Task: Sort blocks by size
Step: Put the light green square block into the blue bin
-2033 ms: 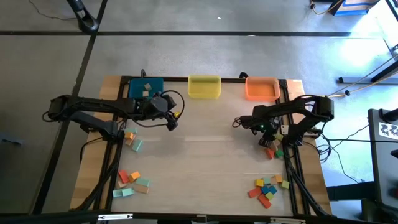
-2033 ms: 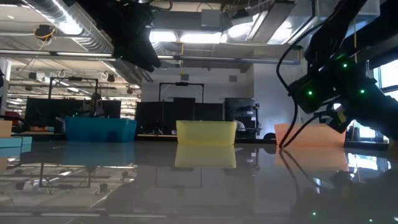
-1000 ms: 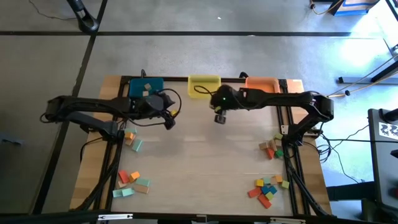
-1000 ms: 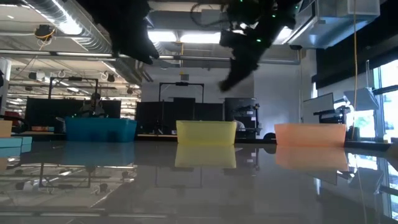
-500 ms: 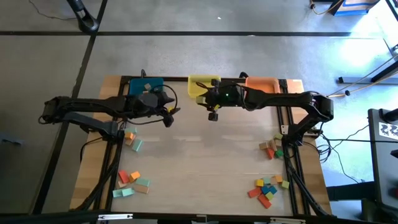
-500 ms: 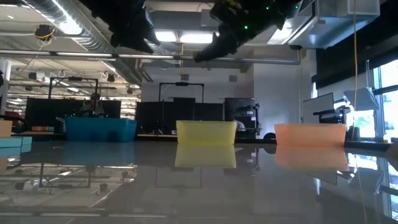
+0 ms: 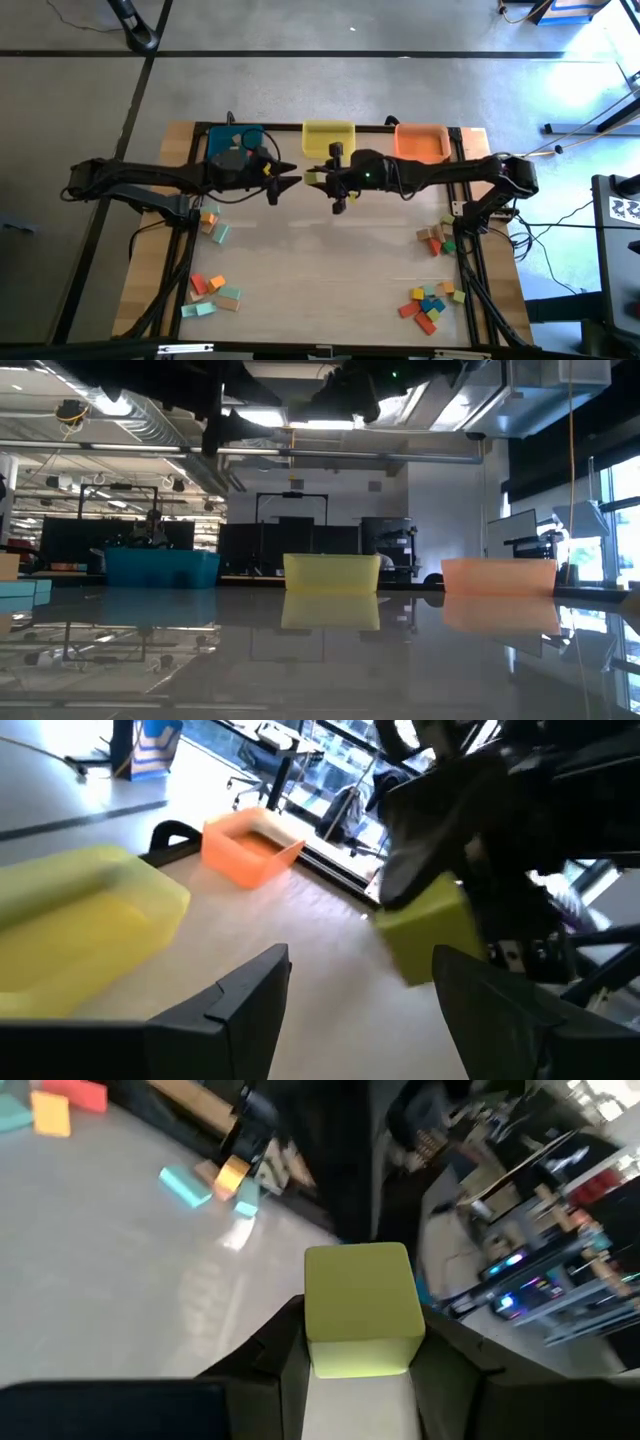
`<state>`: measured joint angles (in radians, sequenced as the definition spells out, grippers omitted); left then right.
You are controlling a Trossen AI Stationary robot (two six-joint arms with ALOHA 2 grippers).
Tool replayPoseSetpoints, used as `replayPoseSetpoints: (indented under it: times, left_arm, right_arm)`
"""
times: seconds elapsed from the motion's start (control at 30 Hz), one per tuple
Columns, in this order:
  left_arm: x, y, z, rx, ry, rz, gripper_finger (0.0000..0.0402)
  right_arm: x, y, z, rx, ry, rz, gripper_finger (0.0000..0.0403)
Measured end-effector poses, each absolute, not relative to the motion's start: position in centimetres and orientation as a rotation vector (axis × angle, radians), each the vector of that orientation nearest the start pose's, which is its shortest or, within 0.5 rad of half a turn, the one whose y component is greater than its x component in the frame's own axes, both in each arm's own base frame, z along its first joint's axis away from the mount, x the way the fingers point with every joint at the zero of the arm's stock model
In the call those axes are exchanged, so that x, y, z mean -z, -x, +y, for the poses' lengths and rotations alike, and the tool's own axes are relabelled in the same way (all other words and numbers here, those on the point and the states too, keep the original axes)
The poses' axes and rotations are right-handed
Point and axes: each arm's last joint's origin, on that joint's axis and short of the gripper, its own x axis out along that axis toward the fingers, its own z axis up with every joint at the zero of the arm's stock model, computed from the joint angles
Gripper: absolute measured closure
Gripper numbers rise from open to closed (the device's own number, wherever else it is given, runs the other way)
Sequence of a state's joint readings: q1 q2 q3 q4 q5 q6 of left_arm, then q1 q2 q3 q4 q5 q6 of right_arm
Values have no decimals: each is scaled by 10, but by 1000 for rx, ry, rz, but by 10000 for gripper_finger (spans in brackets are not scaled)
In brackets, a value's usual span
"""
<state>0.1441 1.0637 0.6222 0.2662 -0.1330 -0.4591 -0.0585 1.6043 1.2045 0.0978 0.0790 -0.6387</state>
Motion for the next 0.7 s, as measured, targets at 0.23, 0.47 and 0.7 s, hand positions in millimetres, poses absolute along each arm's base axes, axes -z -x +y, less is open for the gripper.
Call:
replayPoseSetpoints:
  times: [0.23,0.47,0.7]
  left_arm:
    - [-267,-231,34,-219,517,17,169]
    - [-263,-236,35,-219,516,13,169]
    - [-265,-238,35,-206,517,-27,169]
  right_arm:
    - [-300,-370,-22,52,665,322,264]
    - [-303,-371,-21,30,660,280,264]
    - [-305,-371,-22,37,662,272,265]
